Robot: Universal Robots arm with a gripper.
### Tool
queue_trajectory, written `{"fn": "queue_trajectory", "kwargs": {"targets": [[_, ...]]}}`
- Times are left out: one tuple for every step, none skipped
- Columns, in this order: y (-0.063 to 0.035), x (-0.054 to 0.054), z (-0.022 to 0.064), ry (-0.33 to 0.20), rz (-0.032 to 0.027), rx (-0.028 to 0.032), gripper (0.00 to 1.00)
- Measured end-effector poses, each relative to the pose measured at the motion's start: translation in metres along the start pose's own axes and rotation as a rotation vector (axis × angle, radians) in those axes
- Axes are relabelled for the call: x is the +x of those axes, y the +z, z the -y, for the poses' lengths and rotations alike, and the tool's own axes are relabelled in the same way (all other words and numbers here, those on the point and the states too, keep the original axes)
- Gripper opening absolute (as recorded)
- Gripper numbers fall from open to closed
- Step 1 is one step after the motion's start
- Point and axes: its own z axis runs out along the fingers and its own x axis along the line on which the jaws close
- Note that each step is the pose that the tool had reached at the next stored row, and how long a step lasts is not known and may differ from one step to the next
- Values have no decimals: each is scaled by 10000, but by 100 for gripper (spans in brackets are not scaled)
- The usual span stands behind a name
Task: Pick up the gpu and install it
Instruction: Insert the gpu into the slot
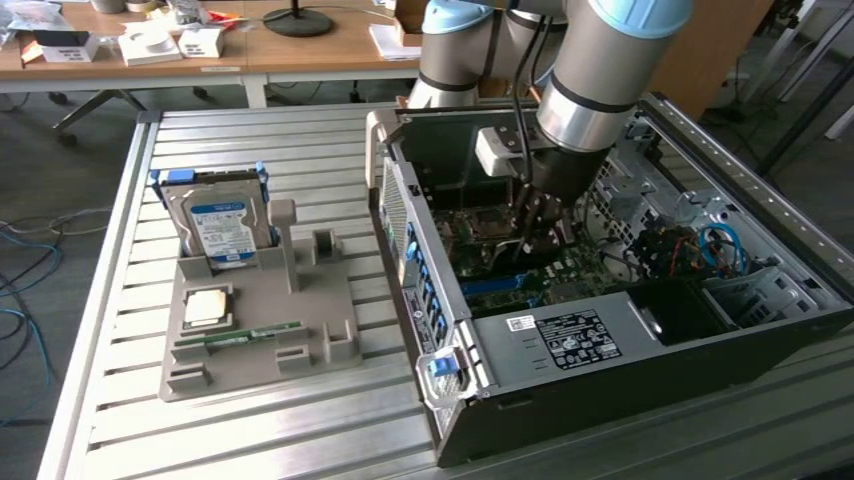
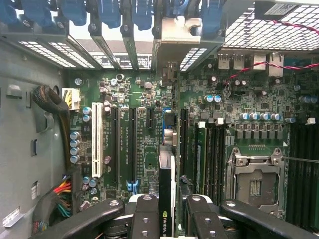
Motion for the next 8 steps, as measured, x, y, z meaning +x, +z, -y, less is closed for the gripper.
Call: {"fn": "queue_trajectory", "kwargs": {"targets": [[0, 0, 0, 0, -2, -1, 26], [0, 0, 0, 0, -1, 0, 26], [0, 0, 0, 0, -1, 0, 26], [0, 0, 0, 0, -1, -1, 26], [1, 0, -4, -1, 0, 0, 26], [2, 0, -10, -1, 1, 0, 26], [3, 0, -15, -1, 1, 1, 26], [4, 0, -20, 0, 1, 1, 26]]}}
